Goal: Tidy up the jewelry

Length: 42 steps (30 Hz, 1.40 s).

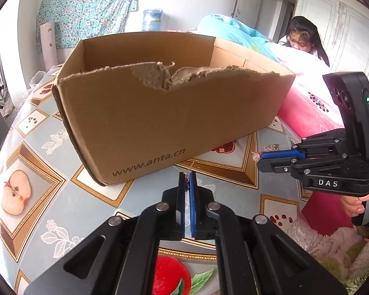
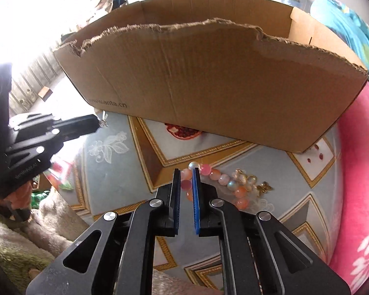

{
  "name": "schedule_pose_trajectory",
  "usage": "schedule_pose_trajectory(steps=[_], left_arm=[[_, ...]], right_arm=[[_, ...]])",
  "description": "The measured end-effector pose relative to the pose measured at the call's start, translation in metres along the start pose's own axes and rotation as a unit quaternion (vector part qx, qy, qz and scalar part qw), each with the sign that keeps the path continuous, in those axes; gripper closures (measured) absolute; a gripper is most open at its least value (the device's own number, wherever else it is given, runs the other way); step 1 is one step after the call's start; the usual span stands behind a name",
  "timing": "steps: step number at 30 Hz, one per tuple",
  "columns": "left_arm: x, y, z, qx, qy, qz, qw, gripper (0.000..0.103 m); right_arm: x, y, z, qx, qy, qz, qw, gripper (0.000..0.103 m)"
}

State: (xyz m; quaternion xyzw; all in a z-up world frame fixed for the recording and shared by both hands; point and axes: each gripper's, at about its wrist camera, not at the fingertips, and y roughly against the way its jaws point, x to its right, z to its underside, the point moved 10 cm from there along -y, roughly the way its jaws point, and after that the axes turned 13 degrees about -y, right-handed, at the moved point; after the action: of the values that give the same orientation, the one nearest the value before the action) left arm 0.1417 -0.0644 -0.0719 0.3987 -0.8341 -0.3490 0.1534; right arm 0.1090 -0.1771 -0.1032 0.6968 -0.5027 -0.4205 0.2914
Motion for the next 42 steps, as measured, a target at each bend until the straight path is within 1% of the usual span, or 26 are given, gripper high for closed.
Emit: schedule_pose_trajectory(steps=[2,5,6,7,8,11,16,18,22,28,33,38,40,42], left_arm=[[-0.002,0.001,0.001,0.000,0.003,-0.002,1.0000,0.101],[-0.004,0.002,0.003,0.000,0.005,-0.005,1.0000,0.101],[-0.004,0.003,0.003,0.000,0.005,-0.006,1.0000,0.101],[-0.004,0.003,0.003,0.000,0.004,-0.007,1.0000,0.101],[-0.004,0.003,0.004,-0.001,0.004,-0.009,1.0000,0.101],[-0.005,0.002,0.006,-0.003,0.006,-0.011,0.9999,0.101],[-0.003,0.001,0.004,0.000,0.005,-0.007,1.0000,0.101],[0.000,0.000,0.001,0.003,0.002,-0.003,1.0000,0.101],[0.014,-0.001,-0.008,0.008,-0.011,0.009,0.9999,0.101],[0.042,-0.006,-0.016,0.010,-0.033,0.032,0.9989,0.101],[0.064,-0.010,-0.018,0.006,-0.047,0.048,0.9977,0.101],[0.075,-0.014,-0.017,0.000,-0.061,0.056,0.9965,0.101],[0.076,-0.015,-0.017,-0.001,-0.061,0.057,0.9965,0.101],[0.075,-0.015,-0.018,-0.001,-0.060,0.059,0.9965,0.101]], right_arm=[[-0.015,-0.001,-0.004,0.000,-0.011,-0.043,0.999,0.096],[-0.034,0.001,-0.009,0.004,-0.016,-0.085,0.996,0.094],[-0.034,0.004,-0.010,0.008,-0.018,-0.090,0.996,0.085],[-0.031,0.007,-0.011,0.016,-0.019,-0.091,0.996,0.080],[-0.028,0.011,-0.012,0.023,-0.021,-0.089,0.996,0.075],[-0.003,0.020,-0.012,0.032,-0.044,-0.078,0.995,0.075],[0.050,0.034,0.006,0.037,-0.086,-0.021,0.995,0.075],[0.075,0.039,0.012,0.039,-0.102,-0.005,0.994,0.075],[0.096,0.041,0.019,0.048,-0.120,0.019,0.991,0.075],[0.100,0.039,0.015,0.056,-0.086,0.040,0.994,0.075],[0.092,0.035,0.010,0.055,-0.059,0.050,0.996,0.075],[0.101,0.028,0.004,0.059,-0.068,0.043,0.995,0.077],[0.103,0.026,-0.001,0.058,-0.080,0.030,0.995,0.079],[0.106,0.021,-0.001,0.050,-0.088,0.017,0.995,0.084]])
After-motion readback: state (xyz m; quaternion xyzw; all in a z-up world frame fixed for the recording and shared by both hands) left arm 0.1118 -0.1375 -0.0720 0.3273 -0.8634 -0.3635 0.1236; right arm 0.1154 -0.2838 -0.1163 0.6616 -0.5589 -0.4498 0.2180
